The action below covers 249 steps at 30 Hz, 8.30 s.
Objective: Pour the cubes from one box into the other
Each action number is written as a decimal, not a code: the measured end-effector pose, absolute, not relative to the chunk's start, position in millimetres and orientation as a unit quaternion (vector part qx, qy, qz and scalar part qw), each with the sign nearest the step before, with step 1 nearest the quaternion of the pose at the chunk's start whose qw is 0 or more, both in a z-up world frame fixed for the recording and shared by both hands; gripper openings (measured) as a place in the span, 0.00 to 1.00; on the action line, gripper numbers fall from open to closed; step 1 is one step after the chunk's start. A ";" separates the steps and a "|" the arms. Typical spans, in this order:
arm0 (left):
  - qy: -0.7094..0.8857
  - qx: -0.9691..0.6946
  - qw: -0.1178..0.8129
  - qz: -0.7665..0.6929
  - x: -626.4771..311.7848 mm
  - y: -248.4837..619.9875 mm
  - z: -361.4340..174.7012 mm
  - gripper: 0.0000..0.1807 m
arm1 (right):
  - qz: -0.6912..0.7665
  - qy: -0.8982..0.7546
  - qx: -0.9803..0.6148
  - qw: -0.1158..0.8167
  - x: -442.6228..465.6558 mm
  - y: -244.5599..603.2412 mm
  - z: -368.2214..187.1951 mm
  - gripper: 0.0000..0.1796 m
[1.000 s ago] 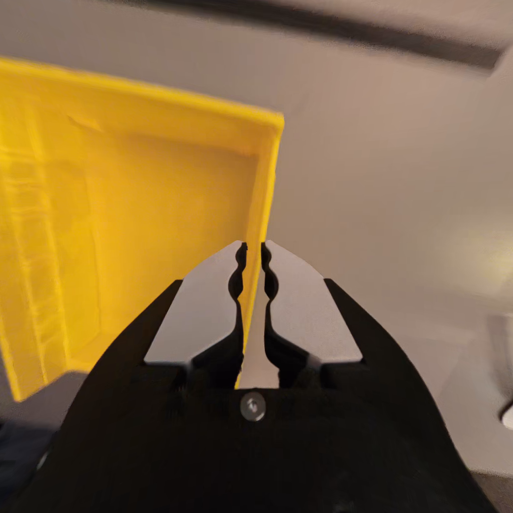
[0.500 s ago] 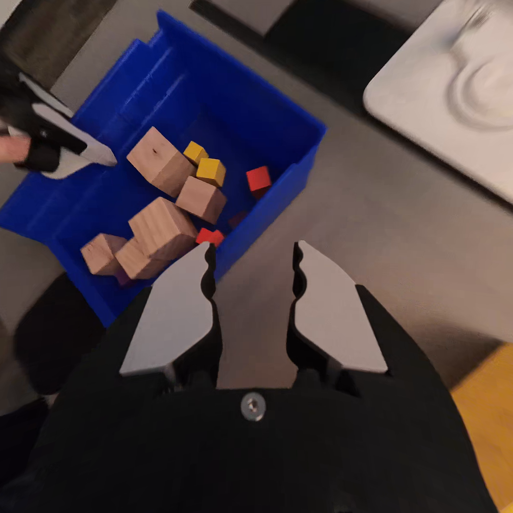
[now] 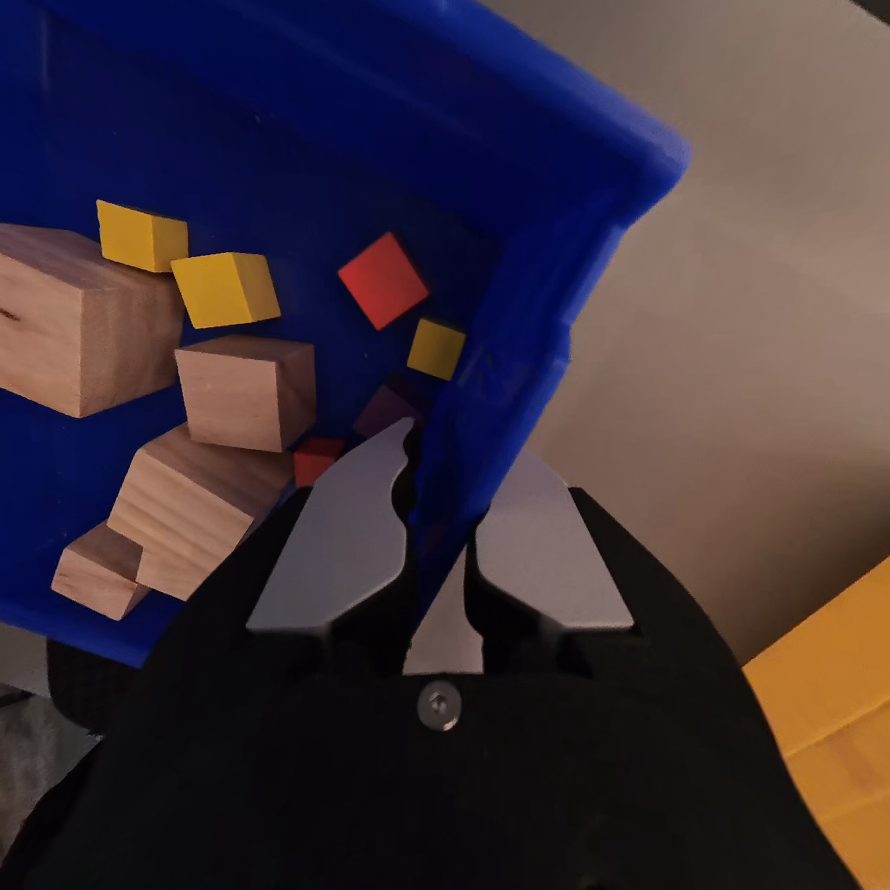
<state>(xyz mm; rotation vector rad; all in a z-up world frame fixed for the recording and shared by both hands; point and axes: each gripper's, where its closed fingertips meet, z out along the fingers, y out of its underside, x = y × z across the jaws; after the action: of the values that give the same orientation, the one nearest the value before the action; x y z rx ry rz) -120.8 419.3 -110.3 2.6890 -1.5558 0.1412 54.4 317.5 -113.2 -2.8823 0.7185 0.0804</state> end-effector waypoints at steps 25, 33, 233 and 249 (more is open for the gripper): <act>-0.609 0.791 0.003 -0.058 5.4 320.8 -33.5 0.04 | 0.169 0.343 -0.912 0.149 167.3 201.1 -54.2 0.03; -0.591 0.805 0.024 -0.035 1.7 317.3 -58.8 0.04 | 0.164 0.338 -0.920 0.112 167.9 204.0 -84.4 0.04; -0.572 0.466 -0.629 0.243 239.1 130.1 136.8 0.06 | -0.287 0.256 -0.651 0.654 339.5 -24.1 124.4 0.02; -0.537 0.484 -0.624 0.296 232.1 139.3 128.3 0.04 | -0.317 0.227 -0.659 0.644 330.5 -17.6 129.8 0.03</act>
<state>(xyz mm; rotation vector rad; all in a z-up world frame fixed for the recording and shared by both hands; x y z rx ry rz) 232.1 139.3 128.3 2.7815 -3.0850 1.7036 330.5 -17.6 129.8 -1.4998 0.5164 -0.7228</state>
